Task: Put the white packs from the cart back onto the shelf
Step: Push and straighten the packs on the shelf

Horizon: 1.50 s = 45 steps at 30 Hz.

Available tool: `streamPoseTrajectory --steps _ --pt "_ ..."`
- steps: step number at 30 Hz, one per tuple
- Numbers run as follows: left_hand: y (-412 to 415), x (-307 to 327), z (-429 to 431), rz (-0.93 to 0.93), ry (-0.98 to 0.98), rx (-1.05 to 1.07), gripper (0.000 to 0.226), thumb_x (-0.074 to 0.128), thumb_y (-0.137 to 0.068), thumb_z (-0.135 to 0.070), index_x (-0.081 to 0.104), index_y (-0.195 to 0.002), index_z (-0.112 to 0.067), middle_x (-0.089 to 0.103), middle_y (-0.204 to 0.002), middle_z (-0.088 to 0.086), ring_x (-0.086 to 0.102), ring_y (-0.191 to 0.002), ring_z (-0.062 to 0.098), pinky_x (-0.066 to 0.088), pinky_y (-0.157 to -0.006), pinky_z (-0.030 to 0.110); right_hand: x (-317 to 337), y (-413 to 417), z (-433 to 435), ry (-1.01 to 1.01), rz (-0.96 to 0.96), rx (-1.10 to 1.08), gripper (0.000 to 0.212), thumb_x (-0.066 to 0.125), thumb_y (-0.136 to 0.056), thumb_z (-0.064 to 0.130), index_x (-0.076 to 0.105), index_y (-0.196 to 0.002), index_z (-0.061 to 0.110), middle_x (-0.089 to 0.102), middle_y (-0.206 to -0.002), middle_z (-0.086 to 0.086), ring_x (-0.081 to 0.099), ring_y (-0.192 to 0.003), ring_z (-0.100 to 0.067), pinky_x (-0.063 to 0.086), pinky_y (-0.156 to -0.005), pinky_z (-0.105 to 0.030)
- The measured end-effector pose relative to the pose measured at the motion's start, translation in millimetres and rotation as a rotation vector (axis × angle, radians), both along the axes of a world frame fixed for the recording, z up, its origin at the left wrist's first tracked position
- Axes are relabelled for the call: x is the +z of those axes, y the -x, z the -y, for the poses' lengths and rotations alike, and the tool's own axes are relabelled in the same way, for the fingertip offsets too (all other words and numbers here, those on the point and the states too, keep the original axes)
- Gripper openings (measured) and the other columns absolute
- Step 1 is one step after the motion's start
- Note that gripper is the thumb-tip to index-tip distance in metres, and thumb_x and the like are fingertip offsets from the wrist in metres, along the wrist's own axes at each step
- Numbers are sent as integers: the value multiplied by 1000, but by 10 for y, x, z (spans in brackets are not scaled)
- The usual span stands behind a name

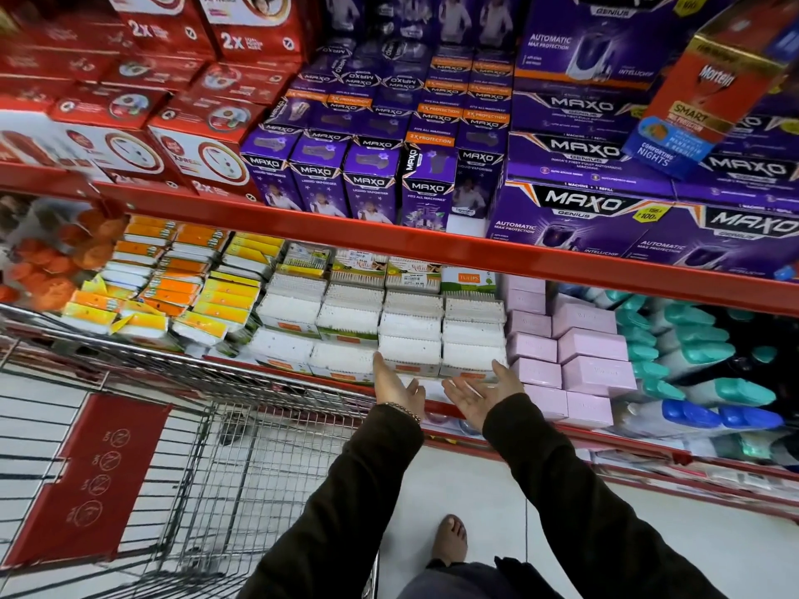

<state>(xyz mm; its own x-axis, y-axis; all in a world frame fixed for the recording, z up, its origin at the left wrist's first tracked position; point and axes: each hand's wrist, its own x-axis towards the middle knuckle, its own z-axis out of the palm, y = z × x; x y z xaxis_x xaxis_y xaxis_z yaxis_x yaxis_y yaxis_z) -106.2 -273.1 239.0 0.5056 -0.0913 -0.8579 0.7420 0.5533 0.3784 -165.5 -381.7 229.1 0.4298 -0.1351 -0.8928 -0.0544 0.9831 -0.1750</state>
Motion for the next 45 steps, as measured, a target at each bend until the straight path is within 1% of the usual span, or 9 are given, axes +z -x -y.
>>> streamPoseTrajectory --steps 4,7,13,18,20,30,36,42,45 --pt "-9 -96 -300 22 -23 84 66 31 -103 -53 14 -159 -22 12 -167 10 17 -153 29 18 -125 45 11 -87 -226 -93 76 -12 78 54 -96 43 22 -150 -3 35 -151 -29 40 -138 -42 32 -118 -45" --pt "-169 -107 -500 36 -46 146 63 33 -104 -48 18 -158 -17 24 -163 12 26 -150 27 21 -124 43 22 -201 -344 -135 101 -59 81 54 -95 44 20 -150 -4 35 -150 -31 40 -138 -42 32 -118 -45" --pt "-455 -55 -628 81 33 136 70 36 -101 -54 13 -159 -23 17 -165 14 25 -149 34 22 -121 45 -6 -289 -366 -146 102 -67 76 53 -97 43 23 -149 -4 39 -147 -31 46 -133 -42 37 -115 -44" --pt "-616 -150 -591 139 79 132 62 41 -98 -55 37 -151 -23 40 -156 9 42 -140 31 43 -107 43 -15 -295 -345 -123 99 -29 74 51 -98 41 23 -149 -4 39 -148 -30 46 -133 -42 38 -114 -45" --pt "-633 -93 -562 161 89 139 59 40 -99 -54 42 -149 -21 47 -151 9 46 -138 32 42 -111 44 -10 -295 -331 -127 104 -16 75 50 -98 42 22 -149 -5 38 -148 -31 45 -134 -42 36 -115 -45" --pt "-668 1 -595 143 106 130 58 34 -104 -48 31 -155 -20 30 -163 5 24 -151 27 19 -125 41 -19 -335 -362 -51 79 105 72 51 -98 42 31 -145 -9 42 -146 -31 46 -133 -42 37 -115 -44" --pt "-699 70 -620 93 74 209 64 42 -103 -42 16 -158 -23 10 -168 6 14 -154 29 21 -123 42 -54 -364 -407 4 17 135 61 53 -100 27 32 -146 -6 44 -147 -25 48 -132 -41 40 -112 -45" --pt "-673 92 -633 139 -26 124 61 42 -106 -30 12 -158 -25 8 -168 4 15 -153 27 22 -122 39 -71 -396 -430 88 -41 206 57 52 -101 26 32 -149 4 44 -149 -21 47 -133 -42 39 -113 -45" --pt "-647 83 -650 188 63 97 61 38 -105 -39 14 -159 -22 11 -167 3 13 -154 28 18 -125 44 -74 -404 -442 109 -56 218 58 52 -100 26 31 -149 3 45 -149 -21 49 -131 -42 40 -113 -46"
